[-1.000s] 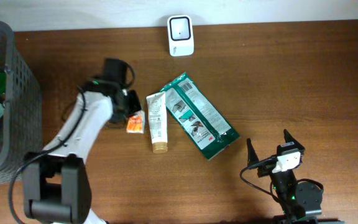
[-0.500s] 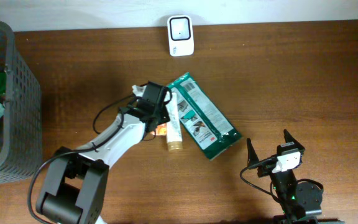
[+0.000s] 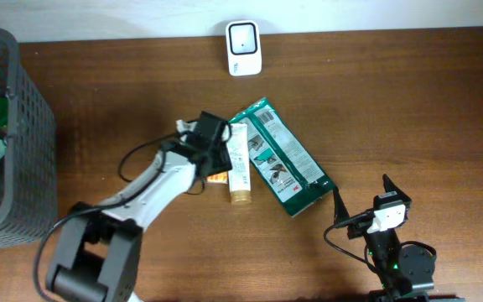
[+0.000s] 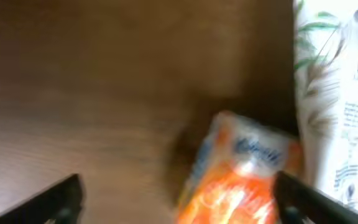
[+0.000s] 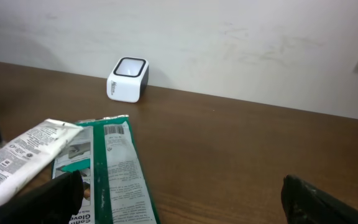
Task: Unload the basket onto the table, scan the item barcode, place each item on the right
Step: 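Place the orange sachet on the table left of the tube, then reach the left gripper into the basket and grasp the light green pouch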
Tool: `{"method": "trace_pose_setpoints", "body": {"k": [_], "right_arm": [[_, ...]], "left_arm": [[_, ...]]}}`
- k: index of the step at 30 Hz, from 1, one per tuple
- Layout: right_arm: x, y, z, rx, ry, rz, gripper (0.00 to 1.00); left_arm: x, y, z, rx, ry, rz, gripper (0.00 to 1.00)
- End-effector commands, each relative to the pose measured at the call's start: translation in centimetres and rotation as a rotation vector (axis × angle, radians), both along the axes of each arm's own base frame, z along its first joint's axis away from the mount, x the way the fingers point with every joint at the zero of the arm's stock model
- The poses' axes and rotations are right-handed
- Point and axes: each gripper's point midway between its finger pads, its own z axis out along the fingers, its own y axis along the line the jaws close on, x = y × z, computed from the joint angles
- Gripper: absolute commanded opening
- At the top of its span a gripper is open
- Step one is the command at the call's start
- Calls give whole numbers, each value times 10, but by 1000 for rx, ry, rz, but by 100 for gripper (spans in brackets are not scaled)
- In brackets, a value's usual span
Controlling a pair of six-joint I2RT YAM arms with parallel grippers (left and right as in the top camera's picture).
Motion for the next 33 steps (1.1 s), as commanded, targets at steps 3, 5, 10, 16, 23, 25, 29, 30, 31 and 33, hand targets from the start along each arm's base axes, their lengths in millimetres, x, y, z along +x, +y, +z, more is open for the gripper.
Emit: {"method": "trace_pose_setpoints", "body": {"k": [3,5,10,16,23,25,29,30,31,33], "right_arm": [[0,1,-2,7,3,2,98],[0,1,-2,7,3,2,98],[0,1,-2,7,3,2,98],[0,1,-2,7,3,2,98],[0,1,-3,7,4,2,98],[0,1,-3,7,4,2,98],[0,1,-3,7,4,2,98],[0,1,-3,7,4,2,98],[0,1,-3,7,4,2,98],[0,1,-3,7,4,2,98]], "left_arm": [[49,68,215,34,-383,-48,99],[53,118,287,121,-522,-36,99],[37,281,391,367,-753,217,99],[28,431,365,530,-696,360,100],[42,491,211,488,-299,246,99],[46,494,185,460,-255,238,99],[63,481,133,348,-217,100,84],[64,480,120,336,-193,81,84],[63,480,108,327,-166,60,83],[62,479,92,312,-137,51,84]]}}
